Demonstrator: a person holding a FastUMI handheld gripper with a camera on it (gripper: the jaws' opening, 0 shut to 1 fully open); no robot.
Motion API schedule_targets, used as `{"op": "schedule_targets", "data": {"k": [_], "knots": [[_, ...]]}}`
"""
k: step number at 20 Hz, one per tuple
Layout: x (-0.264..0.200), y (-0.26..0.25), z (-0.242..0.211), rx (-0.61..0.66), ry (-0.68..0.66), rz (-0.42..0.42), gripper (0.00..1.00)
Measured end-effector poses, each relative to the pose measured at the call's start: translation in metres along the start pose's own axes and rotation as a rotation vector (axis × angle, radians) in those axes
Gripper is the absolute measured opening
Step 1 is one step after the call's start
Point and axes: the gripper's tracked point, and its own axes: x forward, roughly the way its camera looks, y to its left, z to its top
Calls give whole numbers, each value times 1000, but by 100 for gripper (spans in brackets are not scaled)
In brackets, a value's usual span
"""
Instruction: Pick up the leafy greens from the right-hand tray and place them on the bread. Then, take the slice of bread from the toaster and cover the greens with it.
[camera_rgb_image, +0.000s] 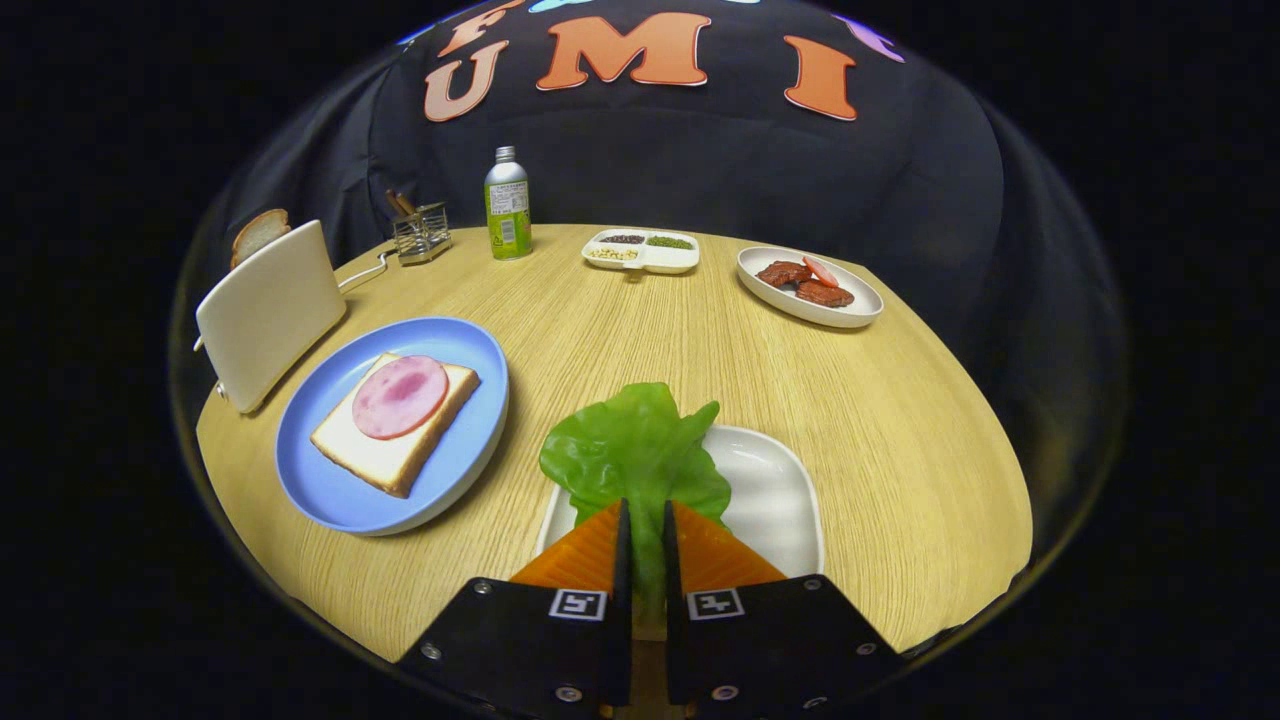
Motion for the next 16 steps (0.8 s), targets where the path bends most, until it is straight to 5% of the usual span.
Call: {"op": "schedule_targets", "data": {"k": [4, 16], "knots": [[-5, -6, 18, -2, -35, -19, 3], [-38, 36, 67, -3, -125, 31, 3]]}}
